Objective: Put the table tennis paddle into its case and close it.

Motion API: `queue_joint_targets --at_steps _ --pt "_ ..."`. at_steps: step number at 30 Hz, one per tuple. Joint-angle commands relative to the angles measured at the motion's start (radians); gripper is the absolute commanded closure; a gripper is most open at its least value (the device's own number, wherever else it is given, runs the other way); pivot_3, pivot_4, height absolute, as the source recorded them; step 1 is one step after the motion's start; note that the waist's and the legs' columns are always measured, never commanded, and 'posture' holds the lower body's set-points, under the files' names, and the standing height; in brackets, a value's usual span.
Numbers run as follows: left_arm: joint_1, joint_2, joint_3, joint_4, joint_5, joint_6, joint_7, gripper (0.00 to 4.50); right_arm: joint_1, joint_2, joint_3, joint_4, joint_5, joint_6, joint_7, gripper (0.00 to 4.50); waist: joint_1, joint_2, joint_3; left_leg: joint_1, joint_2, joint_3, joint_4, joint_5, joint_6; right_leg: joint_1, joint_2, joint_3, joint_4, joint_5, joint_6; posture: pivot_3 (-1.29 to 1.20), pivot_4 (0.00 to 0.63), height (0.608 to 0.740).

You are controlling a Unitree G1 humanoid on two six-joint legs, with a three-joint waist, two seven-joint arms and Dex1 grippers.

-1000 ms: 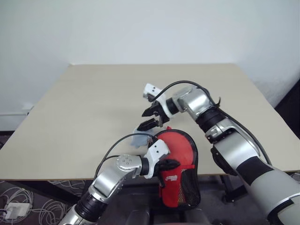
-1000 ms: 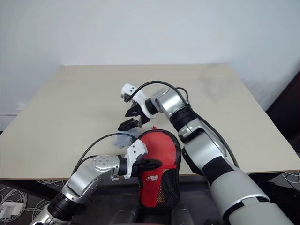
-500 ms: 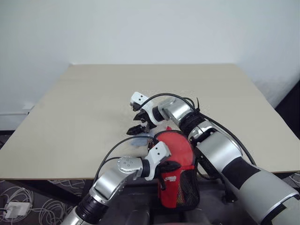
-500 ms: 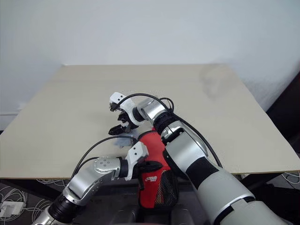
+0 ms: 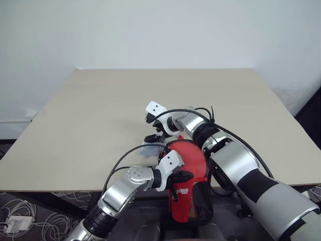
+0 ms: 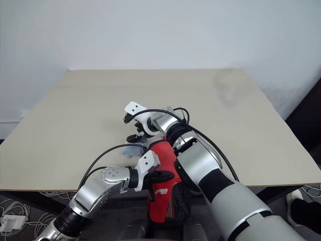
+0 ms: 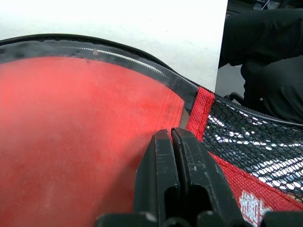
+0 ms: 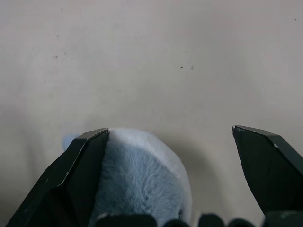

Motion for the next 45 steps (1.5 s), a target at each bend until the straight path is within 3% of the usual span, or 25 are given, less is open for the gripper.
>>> queue_joint_targets --at_steps 1,24,27,31,37,40,45 --pt "-0.019 -0.008 0.007 0.007 0.014 -0.017 -0.002 4.49 -0.003 -0.009 0.03 -0.009 -0.052 -0.001 0.088 0.0 0.0 0.001 0.0 0.0 0.0 0.0 0.0 0.0 0.0 0.0 0.0 0.0 0.0 0.0 0.0 0.0 0.0 0.734" --pt "-0.054 -0.03 0.019 0.073 0.038 -0.063 -0.019 4.49 0.014 -0.074 0.108 -0.021 -0.175 -0.099 0.292 0.0 0.001 0.005 -0.002 0.001 -0.002 -0.004 0.001 0.001 -0.001 0.002 -0.001 -0.004 0.0 0.0 0.0 0.0 0.0 0.734" --pt "-0.059 -0.031 0.02 0.082 0.042 -0.068 -0.023 4.5 0.017 -0.078 0.107 -0.025 -0.175 -0.114 0.311 0.55 0.001 0.006 -0.002 0.001 -0.002 -0.005 0.001 0.001 -0.001 0.002 -0.001 -0.004 0.0 0.0 0.0 0.0 0.0 0.734" --pt "-0.068 -0.032 0.021 0.095 0.046 -0.076 -0.028 4.5 0.019 -0.084 0.105 -0.027 -0.176 -0.122 0.324 2.02 0.001 0.006 -0.002 0.001 -0.002 -0.005 0.001 0.001 -0.001 0.003 -0.001 -0.005 0.0 0.0 0.0 0.0 0.0 0.734" --pt "-0.08 -0.034 0.024 0.114 0.054 -0.087 -0.037 4.5 0.019 -0.087 0.091 -0.033 -0.164 -0.123 0.32 3.8 0.001 0.007 -0.002 0.001 -0.002 -0.005 0.001 0.001 -0.002 0.003 -0.001 -0.005 0.0 0.0 0.0 0.0 0.0 0.734" --pt "-0.084 -0.035 0.025 0.121 0.057 -0.093 -0.039 4.5 0.013 -0.081 0.059 -0.032 -0.146 -0.112 0.262 4.28 0.001 0.008 -0.002 0.001 -0.002 -0.006 0.001 0.001 -0.002 0.003 -0.001 -0.005 0.0 0.0 0.0 0.0 0.0 0.734" --pt "-0.088 -0.038 0.026 0.131 0.06 -0.1 -0.041 4.5 -0.005 -0.067 -0.04 -0.025 -0.091 -0.091 0.08 4.32 0.0 0.009 -0.002 0.001 -0.002 -0.006 0.001 0.002 -0.002 0.003 -0.001 -0.004 0.001 0.0 0.0 0.0 0.0 0.734"
